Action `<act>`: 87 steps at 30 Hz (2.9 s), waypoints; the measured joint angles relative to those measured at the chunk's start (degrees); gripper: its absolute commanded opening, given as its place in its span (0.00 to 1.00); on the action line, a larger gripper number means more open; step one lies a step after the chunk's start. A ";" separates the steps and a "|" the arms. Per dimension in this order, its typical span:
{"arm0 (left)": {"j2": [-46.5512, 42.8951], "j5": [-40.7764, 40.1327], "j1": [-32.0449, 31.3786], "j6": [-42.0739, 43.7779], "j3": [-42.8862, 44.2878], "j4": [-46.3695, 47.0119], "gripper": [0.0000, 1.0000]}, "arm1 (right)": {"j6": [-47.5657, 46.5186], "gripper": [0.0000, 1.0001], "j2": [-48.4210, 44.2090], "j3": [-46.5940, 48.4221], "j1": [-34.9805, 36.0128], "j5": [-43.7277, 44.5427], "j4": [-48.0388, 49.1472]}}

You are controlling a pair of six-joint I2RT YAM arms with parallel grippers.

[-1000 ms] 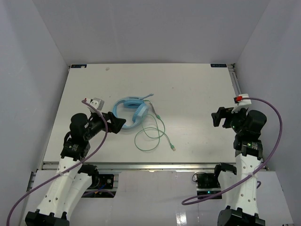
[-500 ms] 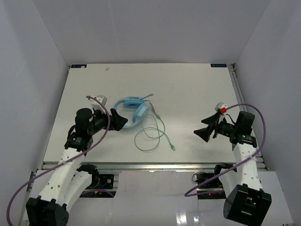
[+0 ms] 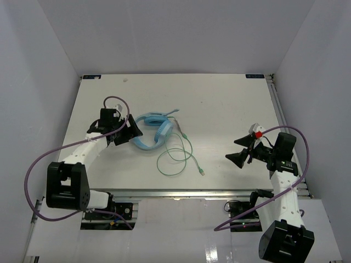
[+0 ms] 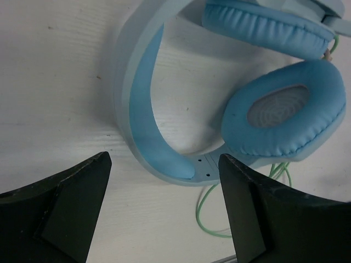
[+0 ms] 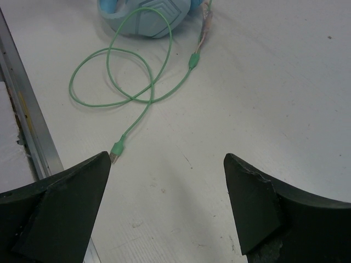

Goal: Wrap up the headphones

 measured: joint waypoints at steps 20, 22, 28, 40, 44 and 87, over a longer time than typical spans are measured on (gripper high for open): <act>9.15 -3.89 -1.44 5.57 3.06 1.79 0.74 | -3.54 0.90 0.82 0.03 0.00 -1.37 -2.54; 9.15 -4.60 -2.29 5.25 2.02 3.18 0.73 | -4.02 0.90 0.82 0.04 0.00 -1.76 -2.88; 9.15 -8.55 -3.92 4.03 0.97 7.44 0.70 | -4.96 0.90 0.82 0.07 0.00 -2.58 -3.77; 10.04 -15.25 -5.93 3.00 -0.33 11.50 0.64 | -5.69 0.90 0.82 0.07 0.00 -3.38 -4.41; 10.67 -15.96 -6.14 3.13 -0.50 12.37 0.60 | -5.73 0.90 0.82 0.07 0.00 -3.38 -4.43; -6.10 -11.77 -6.37 5.34 2.88 -0.92 0.00 | -9.30 0.90 6.84 8.62 8.32 0.76 -10.80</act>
